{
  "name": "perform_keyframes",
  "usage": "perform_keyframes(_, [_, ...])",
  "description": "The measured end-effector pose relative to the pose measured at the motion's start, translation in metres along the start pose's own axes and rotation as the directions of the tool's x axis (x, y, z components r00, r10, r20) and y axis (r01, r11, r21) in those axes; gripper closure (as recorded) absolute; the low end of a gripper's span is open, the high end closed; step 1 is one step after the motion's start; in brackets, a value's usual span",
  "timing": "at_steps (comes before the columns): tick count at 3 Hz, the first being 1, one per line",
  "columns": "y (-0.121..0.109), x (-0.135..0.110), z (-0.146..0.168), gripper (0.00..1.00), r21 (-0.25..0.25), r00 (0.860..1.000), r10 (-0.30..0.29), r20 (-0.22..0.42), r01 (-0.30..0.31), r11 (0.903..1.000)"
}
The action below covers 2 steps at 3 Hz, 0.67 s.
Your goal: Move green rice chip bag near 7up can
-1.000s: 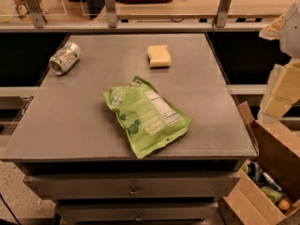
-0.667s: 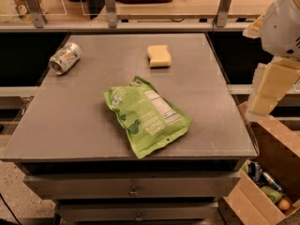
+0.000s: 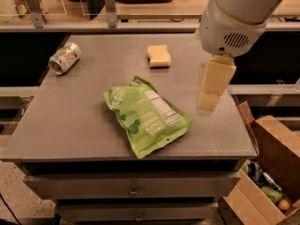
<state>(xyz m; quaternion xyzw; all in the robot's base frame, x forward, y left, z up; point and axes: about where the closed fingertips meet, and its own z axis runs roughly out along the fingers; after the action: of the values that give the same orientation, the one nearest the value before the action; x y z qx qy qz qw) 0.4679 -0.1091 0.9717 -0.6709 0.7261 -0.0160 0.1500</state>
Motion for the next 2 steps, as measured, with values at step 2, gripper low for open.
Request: perform_keyframes(2, [-0.009, -0.062, 0.057, 0.0, -0.123, 0.999, 0.005, -0.038, -0.01, 0.9924])
